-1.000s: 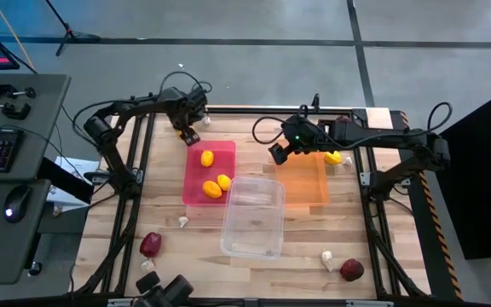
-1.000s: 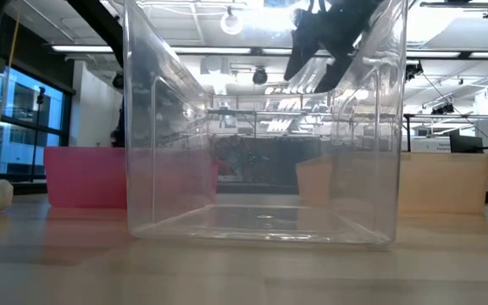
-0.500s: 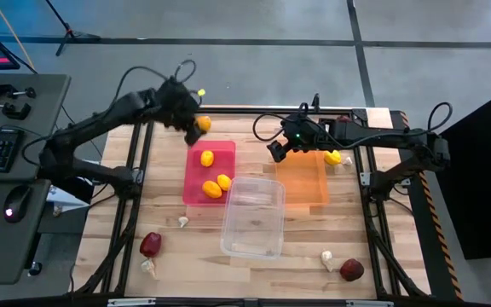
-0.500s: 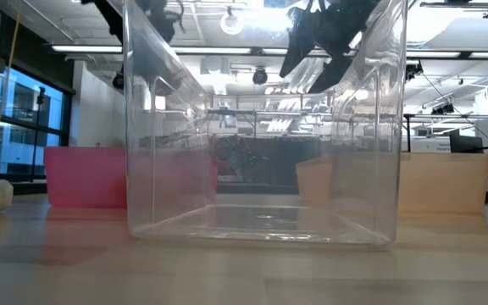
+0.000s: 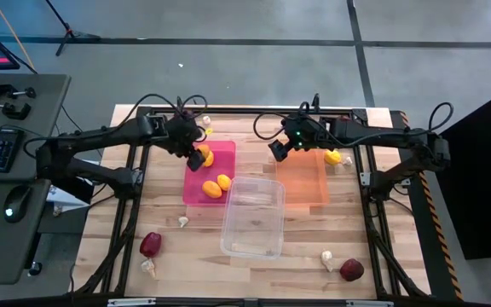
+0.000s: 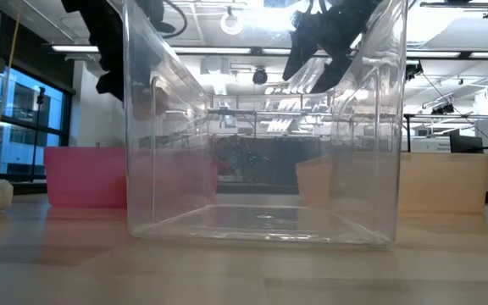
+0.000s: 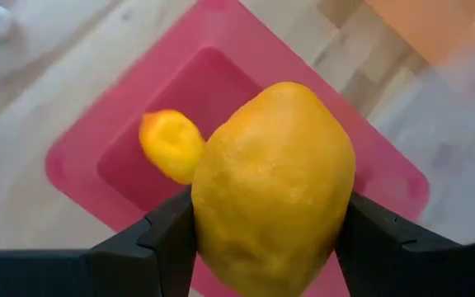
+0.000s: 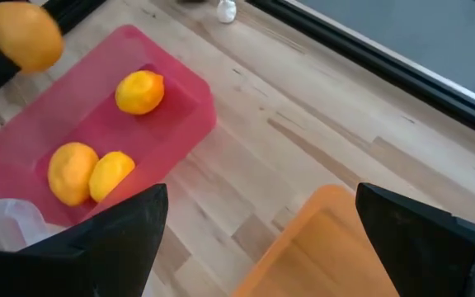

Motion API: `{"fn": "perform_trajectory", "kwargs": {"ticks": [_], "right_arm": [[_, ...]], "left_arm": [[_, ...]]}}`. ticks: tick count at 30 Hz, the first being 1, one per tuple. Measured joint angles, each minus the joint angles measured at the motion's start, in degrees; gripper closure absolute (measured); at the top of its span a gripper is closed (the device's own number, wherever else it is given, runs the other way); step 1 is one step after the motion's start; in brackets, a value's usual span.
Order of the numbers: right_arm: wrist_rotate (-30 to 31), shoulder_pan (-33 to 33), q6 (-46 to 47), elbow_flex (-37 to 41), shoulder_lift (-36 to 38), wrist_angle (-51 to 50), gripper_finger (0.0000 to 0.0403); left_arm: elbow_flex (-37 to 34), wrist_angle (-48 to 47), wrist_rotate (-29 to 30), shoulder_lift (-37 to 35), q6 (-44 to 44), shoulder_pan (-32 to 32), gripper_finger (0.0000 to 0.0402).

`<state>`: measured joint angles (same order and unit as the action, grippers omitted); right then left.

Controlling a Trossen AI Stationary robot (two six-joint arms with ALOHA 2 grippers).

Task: Sort produce into baskets
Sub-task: Put the lemon into the pink bin

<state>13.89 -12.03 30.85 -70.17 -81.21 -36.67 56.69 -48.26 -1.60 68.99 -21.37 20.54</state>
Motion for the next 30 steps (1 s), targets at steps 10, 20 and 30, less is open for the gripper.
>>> {"fn": "perform_trajectory", "kwargs": {"ticks": [10, 20, 30], "right_arm": [[0.07, 1.37, -3.06, -0.02, 1.40, -8.47, 0.0022], [8.03, 4.19, 0.44, -0.02, 7.13, -18.48, 0.0022], [10.81, 1.03, 19.79, 0.79, 9.53, -39.96, 0.0022]], "left_arm": [[-0.02, 3.72, 1.60, 0.82, 0.25, 0.34, 0.0155], [-0.02, 12.36, -0.74, 0.85, -0.90, 0.28, 0.0033], [-0.02, 13.81, 0.47, 0.85, -4.91, 0.28, 0.0029]]}}
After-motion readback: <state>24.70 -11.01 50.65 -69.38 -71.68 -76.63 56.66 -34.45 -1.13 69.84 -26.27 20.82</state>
